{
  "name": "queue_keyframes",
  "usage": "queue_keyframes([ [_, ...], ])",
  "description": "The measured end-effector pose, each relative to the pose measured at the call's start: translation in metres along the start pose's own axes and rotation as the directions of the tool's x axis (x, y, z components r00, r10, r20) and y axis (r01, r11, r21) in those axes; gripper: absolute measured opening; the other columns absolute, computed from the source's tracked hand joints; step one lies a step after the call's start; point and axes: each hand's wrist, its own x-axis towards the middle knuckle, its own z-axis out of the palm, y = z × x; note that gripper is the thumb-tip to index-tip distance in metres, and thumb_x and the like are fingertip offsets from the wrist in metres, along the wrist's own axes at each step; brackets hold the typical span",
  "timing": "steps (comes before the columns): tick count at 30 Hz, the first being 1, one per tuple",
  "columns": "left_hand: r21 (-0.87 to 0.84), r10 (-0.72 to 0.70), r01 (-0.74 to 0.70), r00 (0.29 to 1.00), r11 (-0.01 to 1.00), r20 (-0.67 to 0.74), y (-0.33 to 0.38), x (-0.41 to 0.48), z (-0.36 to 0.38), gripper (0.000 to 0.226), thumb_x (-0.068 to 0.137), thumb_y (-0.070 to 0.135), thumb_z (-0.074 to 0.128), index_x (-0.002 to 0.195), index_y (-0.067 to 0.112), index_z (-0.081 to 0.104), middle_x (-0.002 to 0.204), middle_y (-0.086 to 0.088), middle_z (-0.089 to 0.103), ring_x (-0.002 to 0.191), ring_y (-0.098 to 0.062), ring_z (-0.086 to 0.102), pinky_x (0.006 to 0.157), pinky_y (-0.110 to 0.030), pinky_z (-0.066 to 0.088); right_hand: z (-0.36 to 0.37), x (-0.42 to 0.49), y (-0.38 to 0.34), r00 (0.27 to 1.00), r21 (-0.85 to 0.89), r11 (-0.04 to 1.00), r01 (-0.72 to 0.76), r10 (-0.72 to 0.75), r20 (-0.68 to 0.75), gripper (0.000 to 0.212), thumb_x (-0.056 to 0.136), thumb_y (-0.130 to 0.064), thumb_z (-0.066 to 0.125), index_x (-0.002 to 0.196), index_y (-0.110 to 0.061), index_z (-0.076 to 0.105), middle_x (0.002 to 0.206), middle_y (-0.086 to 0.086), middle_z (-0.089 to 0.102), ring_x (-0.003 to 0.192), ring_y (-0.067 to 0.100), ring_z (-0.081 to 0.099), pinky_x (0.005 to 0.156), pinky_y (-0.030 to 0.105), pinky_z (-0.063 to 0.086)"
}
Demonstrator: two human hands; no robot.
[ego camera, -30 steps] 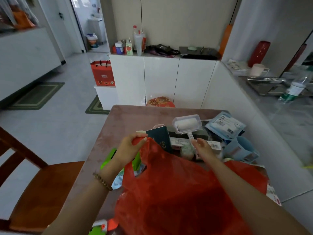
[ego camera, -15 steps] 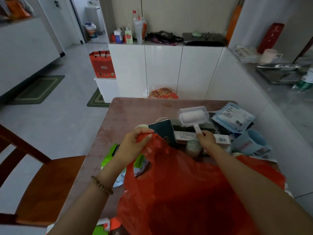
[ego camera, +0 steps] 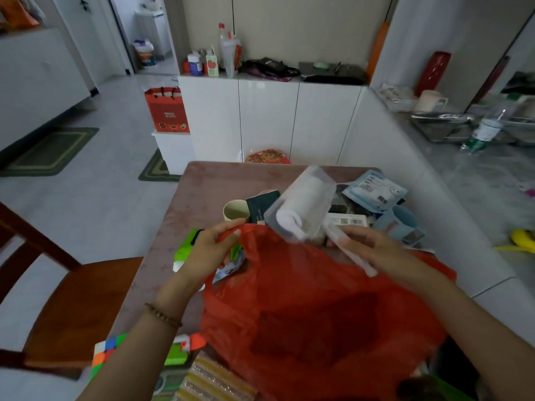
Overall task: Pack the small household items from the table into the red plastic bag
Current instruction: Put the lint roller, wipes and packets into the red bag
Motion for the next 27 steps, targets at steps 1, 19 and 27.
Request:
queue_keyframes([
  [1, -0.011, -0.014, 0.014, 1.000, 1.000, 0.003, -0.002, -0.004, 0.000, 0.025, 0.096, 0.010, 0.048, 0.115, 0.023, 0.058, 0.037, 0.014, 0.050, 0.034, 0.000, 0.041, 0.041, -0.011, 0.035, 0.000, -0.015, 0.000, 0.996, -0.027, 1.000, -0.006, 0.008, 0.085, 0.024, 0.089, -0.030, 0.056, 0.112, -0.036, 0.061, 0.092, -0.010, 0.073, 0.084, 0.002, 0.068, 0.072, 0.015, 0.054],
  [19, 0.070, -0.170, 0.165, 0.983, 0.984, 0.072, -0.047, -0.040, 0.000, 0.027, 0.095, 0.008, 0.051, 0.120, 0.007, 0.062, 0.038, 0.000, 0.049, 0.028, -0.002, 0.040, 0.035, -0.011, 0.032, 0.085, -0.017, 0.128, 0.884, -0.263, 0.925, -0.274, 0.350, 0.309, 0.031, 0.089, -0.015, 0.062, 0.119, -0.010, 0.061, 0.120, 0.011, 0.064, 0.084, -0.005, 0.060, 0.072, 0.006, 0.043],
  [27, 0.143, -0.099, 0.083, 0.990, 0.986, 0.103, -0.055, -0.043, 0.005, 0.023, 0.095, 0.009, 0.051, 0.103, 0.029, 0.061, 0.061, 0.025, 0.061, 0.057, 0.006, 0.058, 0.054, -0.001, 0.041, 0.078, -0.028, 0.106, 0.831, -0.108, 0.891, -0.442, 0.452, 0.323, 0.053, 0.083, -0.067, 0.044, 0.120, -0.033, 0.061, 0.129, -0.017, 0.056, 0.116, 0.001, 0.052, 0.097, 0.016, 0.037],
])
